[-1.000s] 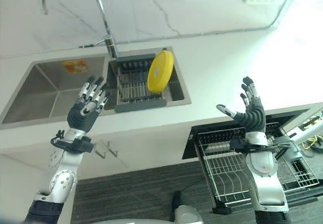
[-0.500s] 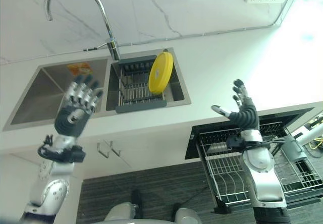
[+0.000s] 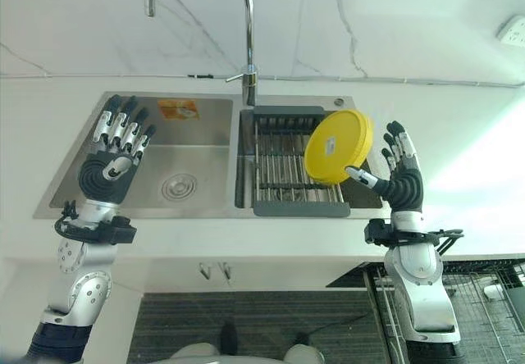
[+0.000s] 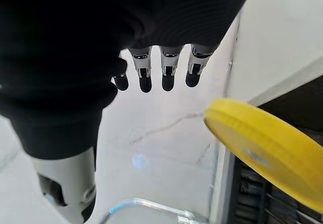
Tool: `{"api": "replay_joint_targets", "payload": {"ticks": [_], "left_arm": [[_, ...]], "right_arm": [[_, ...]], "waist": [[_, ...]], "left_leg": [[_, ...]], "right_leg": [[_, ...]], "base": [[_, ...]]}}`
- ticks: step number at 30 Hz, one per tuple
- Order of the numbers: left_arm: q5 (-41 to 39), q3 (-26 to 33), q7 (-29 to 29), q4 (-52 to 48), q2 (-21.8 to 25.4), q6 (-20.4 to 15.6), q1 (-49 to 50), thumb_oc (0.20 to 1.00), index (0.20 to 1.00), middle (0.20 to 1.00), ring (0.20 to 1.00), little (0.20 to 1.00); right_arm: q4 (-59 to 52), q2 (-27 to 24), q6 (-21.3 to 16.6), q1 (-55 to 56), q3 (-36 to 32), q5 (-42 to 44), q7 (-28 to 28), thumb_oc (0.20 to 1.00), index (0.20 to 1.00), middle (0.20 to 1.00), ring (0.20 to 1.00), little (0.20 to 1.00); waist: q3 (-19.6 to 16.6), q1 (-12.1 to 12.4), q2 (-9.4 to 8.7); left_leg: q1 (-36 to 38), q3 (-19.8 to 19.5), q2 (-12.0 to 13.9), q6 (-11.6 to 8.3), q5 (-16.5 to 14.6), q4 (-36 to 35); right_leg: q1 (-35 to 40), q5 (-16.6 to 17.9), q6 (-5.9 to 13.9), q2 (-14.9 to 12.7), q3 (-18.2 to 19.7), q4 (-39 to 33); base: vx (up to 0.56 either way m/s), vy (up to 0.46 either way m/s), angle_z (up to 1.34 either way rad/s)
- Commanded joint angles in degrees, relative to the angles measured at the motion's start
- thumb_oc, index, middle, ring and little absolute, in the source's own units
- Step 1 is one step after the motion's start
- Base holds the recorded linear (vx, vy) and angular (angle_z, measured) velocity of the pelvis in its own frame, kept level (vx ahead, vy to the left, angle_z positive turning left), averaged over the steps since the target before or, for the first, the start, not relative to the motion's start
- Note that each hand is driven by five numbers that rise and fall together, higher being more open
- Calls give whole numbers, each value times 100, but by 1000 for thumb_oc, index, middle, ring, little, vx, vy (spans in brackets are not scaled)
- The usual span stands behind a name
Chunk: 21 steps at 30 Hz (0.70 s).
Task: Place the dishes in the dishwasher.
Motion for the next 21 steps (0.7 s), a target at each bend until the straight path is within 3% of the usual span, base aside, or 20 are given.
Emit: {"api": "replay_joint_targets", "payload": {"ticks": [1,3,4,5,6,7,9,14,21], "left_arm": [[55,134,-240,-295,116,-60,-219,1000,1000,1000,1000,1000],[91,82,-342,-283,108,-26,-200,1000,1000,1000,1000,1000],[169,19,-389,-268,91,-42,-183,1000,1000,1000,1000,1000],[277,-43,-390,-235,55,-66,-215,1000,1000,1000,1000,1000],[268,-91,-374,-213,70,-63,-293,1000,1000,1000,1000,1000],[289,-149,-328,-177,93,-90,-400,1000,1000,1000,1000,1000],[296,-147,-179,-185,173,-108,-428,1000,1000,1000,1000,1000],[449,-199,2,-237,127,-144,-437,1000,1000,1000,1000,1000],[455,-208,14,-240,125,-148,-442,1000,1000,1000,1000,1000]], "right_arm": [[-13,-123,-440,-406,-96,364,119,1000,1000,1000,1000,1000],[31,-86,-376,-368,-138,679,138,1000,1000,1000,1000,1000],[25,-35,-434,-306,-136,775,148,1000,1000,1000,1000,1000],[34,8,-502,-258,-166,888,230,1000,1000,1000,1000,1000],[79,16,-569,-234,-187,913,214,1000,1000,1000,1000,1000],[142,107,-630,-241,-174,776,216,1000,1000,1000,1000,1000],[95,-35,-502,-390,-101,727,267,1000,1000,1000,1000,1000],[10,-278,-243,-658,-30,1242,510,1000,1000,1000,1000,1000],[20,-281,-240,-672,-26,1277,511,1000,1000,1000,1000,1000]], "waist": [[-100,86,73],[-104,78,45],[-70,0,58],[-9,-126,65],[32,-155,67],[95,-183,12],[66,-145,-4],[-84,-134,-21],[-83,-135,-16]], "left_leg": [[160,90,322,-215,-633,93],[82,-10,255,-119,-621,154],[66,-98,240,-81,-621,183],[92,-176,270,-109,-613,187],[76,-226,283,-147,-579,205],[127,-262,242,-194,-644,225],[225,-176,361,-287,-665,168],[362,150,549,-413,-696,77],[374,172,562,-418,-699,72]], "right_leg": [[75,-580,0,146,-76,435],[21,-649,-26,268,125,956],[-296,-523,-46,347,364,1515],[-551,-443,-96,360,638,1568],[-536,-513,-131,330,664,1302],[-587,-101,-57,41,541,850],[-282,-19,60,18,374,166],[5,-31,93,101,192,-304],[25,-29,84,115,191,-336]], "base": [[64,79,-8],[40,65,-3],[67,20,-4],[94,-38,-12],[142,-176,9],[124,-235,38],[84,-318,29],[12,-159,-12],[1,-20,-11]]}}
